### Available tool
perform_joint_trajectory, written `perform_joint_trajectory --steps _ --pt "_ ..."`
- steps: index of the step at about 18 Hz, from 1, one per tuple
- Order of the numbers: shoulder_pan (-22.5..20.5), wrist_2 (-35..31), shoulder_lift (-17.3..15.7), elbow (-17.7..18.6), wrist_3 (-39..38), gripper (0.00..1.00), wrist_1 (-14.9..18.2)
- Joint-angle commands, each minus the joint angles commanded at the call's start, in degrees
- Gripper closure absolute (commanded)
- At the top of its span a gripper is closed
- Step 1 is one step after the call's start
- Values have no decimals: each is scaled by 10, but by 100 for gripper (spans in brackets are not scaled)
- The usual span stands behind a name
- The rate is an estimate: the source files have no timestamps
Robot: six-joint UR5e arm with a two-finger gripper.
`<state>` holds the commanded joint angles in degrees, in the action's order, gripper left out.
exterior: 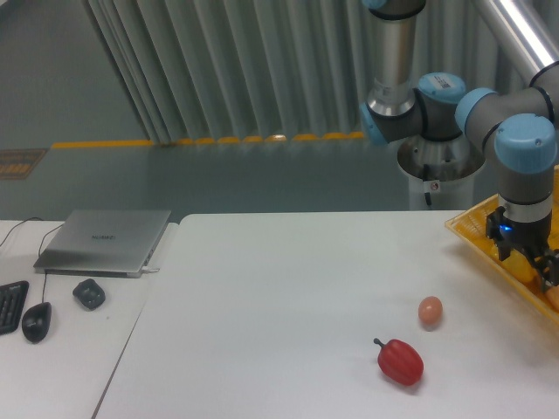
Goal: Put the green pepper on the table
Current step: 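Lower the gripper into the yellow basket toward the green pepper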
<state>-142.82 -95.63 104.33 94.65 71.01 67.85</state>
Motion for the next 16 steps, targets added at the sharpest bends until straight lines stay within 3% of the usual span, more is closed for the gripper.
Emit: perform_joint_trajectory --steps 8,10,16 --pt "3 -24 -11 12 40 0 11" --pt "2 -33 -15 14 49 0 44" --pt "-20 -50 -45 11 189 0 117"
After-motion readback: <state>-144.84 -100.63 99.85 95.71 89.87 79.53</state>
